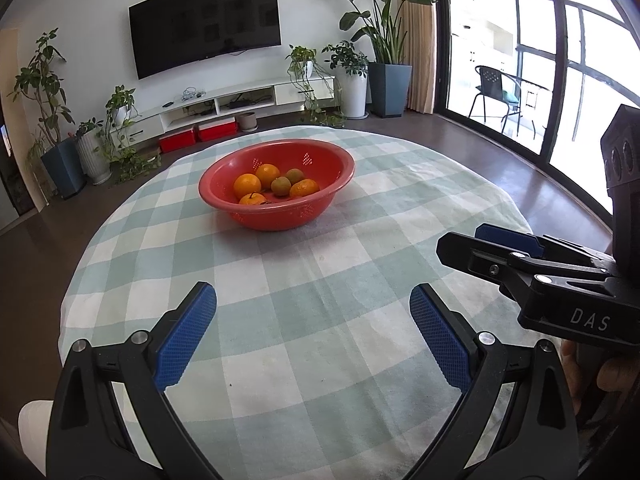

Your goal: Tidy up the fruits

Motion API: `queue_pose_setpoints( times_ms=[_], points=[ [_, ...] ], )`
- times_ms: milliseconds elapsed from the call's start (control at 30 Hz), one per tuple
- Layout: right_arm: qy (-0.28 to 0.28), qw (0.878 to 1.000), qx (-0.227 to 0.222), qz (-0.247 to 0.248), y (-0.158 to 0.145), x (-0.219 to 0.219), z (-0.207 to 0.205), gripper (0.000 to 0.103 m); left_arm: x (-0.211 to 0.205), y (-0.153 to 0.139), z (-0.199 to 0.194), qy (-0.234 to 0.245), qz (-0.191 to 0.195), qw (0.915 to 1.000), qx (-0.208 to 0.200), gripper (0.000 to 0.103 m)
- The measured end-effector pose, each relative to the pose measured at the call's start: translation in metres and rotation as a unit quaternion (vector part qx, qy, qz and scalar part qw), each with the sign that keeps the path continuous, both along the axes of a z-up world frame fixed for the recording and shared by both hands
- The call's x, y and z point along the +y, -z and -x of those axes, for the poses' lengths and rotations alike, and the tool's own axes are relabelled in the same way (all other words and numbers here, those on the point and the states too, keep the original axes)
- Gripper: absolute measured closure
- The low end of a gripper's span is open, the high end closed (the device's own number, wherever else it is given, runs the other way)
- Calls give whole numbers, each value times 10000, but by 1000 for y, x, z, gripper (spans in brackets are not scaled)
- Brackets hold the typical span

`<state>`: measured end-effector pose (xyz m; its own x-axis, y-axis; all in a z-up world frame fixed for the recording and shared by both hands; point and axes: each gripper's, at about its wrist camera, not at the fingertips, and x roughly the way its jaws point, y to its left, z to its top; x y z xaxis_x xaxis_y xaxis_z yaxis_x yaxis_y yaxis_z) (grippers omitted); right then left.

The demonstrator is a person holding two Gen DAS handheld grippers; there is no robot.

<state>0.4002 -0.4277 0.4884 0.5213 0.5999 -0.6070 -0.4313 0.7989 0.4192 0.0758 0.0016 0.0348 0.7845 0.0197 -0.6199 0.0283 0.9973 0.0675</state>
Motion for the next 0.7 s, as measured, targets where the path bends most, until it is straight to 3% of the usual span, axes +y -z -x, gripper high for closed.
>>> queue_pose_setpoints(
  times_ms=[700],
  points=[
    [5, 10000, 9, -27, 1, -1, 2, 33, 0, 5, 0, -50, -120, 9999, -1, 5]
  ],
)
